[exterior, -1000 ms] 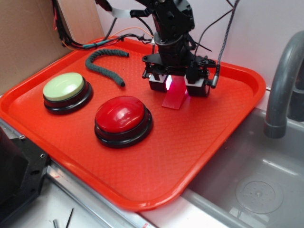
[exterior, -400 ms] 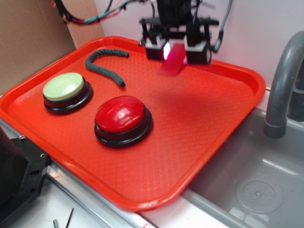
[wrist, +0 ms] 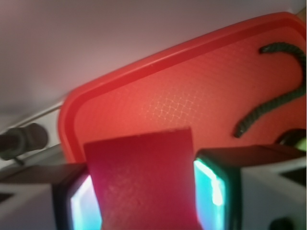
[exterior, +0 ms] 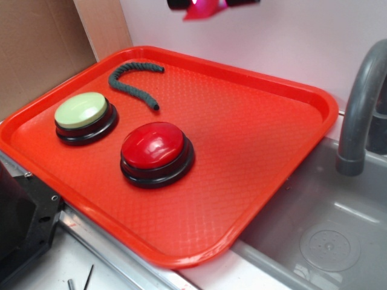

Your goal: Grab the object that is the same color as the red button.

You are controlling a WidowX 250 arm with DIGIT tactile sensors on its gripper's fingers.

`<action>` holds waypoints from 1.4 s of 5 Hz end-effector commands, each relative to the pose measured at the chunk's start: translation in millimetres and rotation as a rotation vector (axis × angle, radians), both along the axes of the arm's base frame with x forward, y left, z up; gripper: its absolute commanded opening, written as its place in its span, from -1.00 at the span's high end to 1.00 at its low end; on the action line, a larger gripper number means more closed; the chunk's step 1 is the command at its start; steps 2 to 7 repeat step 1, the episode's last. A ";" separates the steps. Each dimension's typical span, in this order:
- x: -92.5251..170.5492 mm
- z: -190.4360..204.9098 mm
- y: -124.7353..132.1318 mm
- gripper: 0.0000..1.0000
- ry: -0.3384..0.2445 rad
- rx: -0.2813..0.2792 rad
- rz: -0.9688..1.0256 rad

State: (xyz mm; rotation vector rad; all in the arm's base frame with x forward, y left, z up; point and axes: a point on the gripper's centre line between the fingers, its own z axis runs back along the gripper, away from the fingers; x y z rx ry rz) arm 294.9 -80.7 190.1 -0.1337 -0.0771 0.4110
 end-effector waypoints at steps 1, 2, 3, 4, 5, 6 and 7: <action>6.6 36.1 20.1 0.27 -0.045 0.015 -0.017; 6.6 36.1 20.1 0.27 -0.045 0.015 -0.017; 6.6 36.1 20.1 0.27 -0.045 0.015 -0.017; 6.6 36.1 20.1 0.27 -0.045 0.015 -0.017; 6.6 36.1 20.1 0.27 -0.045 0.015 -0.017; 6.6 36.1 20.1 0.27 -0.045 0.015 -0.017; 6.6 36.1 20.1 0.27 -0.045 0.015 -0.017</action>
